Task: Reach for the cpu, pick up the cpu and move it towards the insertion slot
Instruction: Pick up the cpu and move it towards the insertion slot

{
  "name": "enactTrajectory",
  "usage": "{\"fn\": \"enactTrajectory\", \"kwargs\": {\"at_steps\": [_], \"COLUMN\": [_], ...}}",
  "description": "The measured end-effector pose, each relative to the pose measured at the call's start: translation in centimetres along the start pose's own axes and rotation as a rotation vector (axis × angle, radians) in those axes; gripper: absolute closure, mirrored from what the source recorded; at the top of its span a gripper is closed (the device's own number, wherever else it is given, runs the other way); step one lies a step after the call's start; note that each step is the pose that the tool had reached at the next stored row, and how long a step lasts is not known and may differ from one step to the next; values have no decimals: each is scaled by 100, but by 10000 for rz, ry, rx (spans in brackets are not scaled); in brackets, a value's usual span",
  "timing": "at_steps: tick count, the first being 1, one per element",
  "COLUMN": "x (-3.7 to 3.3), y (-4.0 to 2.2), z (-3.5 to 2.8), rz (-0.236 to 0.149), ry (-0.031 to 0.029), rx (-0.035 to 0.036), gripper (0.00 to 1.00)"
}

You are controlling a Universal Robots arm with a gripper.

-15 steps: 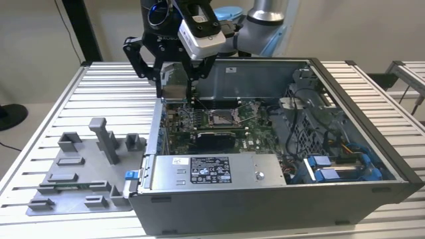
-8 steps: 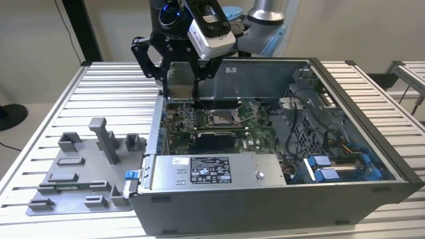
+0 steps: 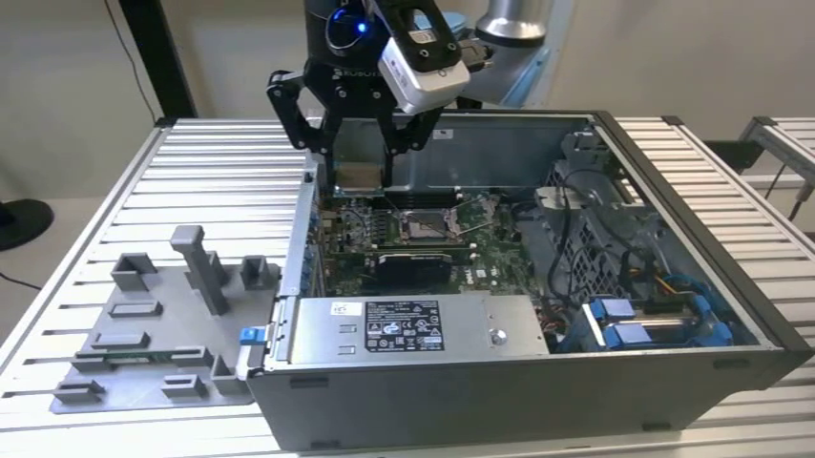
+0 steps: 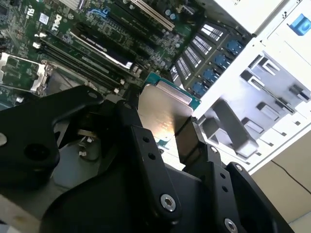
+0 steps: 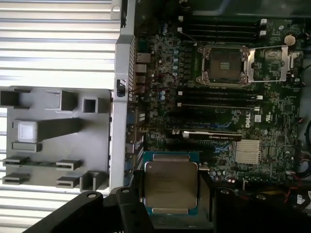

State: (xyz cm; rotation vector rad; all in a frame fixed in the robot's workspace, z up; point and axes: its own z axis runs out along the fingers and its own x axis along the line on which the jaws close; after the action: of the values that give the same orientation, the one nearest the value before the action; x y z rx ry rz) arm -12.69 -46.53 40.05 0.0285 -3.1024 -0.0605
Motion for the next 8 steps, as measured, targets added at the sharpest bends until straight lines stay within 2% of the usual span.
{"fn": "enactTrajectory", "kwargs": {"at_steps": [8], "x": [-99], "y": [-2], "z": [-4], "rz": [0], "ry": [3], "rx": [0], "gripper": [100]}}
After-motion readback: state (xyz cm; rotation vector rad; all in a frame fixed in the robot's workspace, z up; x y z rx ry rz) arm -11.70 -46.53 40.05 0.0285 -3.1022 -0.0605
